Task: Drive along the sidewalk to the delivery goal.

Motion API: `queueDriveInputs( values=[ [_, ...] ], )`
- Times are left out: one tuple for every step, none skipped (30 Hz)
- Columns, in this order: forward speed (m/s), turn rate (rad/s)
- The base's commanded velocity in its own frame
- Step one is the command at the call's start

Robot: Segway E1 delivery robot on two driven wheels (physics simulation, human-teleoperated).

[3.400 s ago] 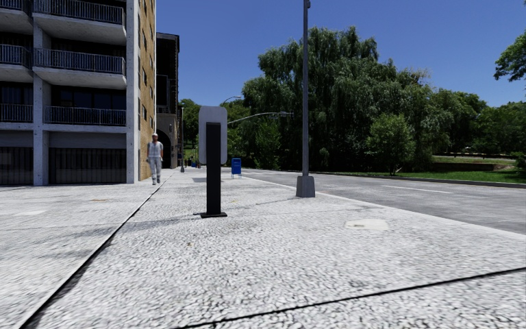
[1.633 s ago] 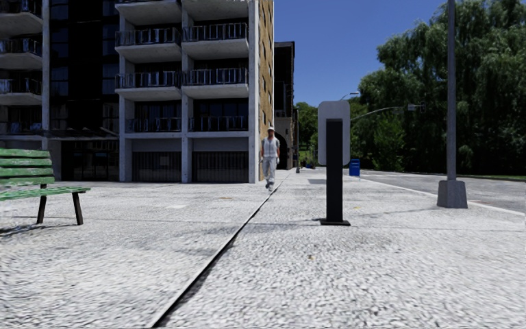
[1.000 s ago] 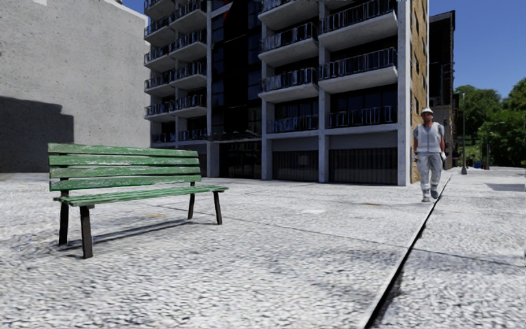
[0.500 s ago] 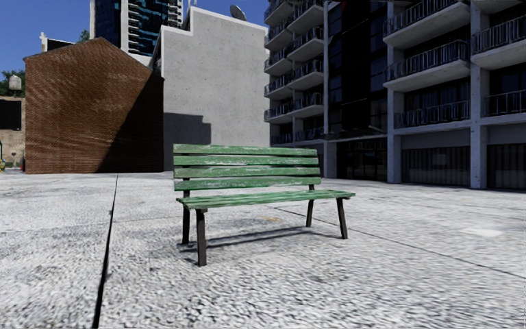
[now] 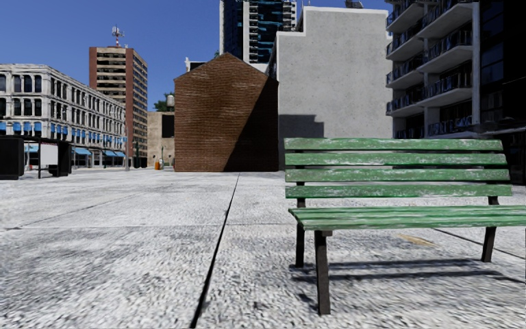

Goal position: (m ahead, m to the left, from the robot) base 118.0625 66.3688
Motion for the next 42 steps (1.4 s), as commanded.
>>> queueDriveInputs(
  values=[
    [1.4,0.94],
    [1.4,0.94],
    [1.4,0.95],
    [1.4,0.97],
    [1.4,0.97],
    [1.4,0.97],
    [1.4,0.97],
    [1.4,0.97],
    [1.4,0.97],
    [1.4,0.97],
    [1.4,0.97],
    [1.4,0.97],
    [1.4,0.97],
    [1.4,0.97],
    [1.4,0.97],
    [1.4,0.97],
    [1.4,0.85],
    [1.4,0.85],
    [1.4,0.0],
    [1.4,0.0],
    [1.4,0.0],
    [1.4,0.0],
    [1.4,0.0],
    [1.4,0.0],
    [1.4,0.0],
    [1.4,0.0],
    [1.46,0.0],
    [2.0,0.0],
    [2.0,0.0],
    [2.0,0.0],
    [2.0,0.0],
    [2.0,0.0],
    [2.0,0.0],
    [2.0,0.0],
    [2.0,0.0],
    [2.0,0.0],
    [2.0,0.0],
    [2.0,0.0],
    [2.0,0.0],
    [2.0,0.0],
    [2.0,0.08],
    [2.0,0.19]
  ],
)
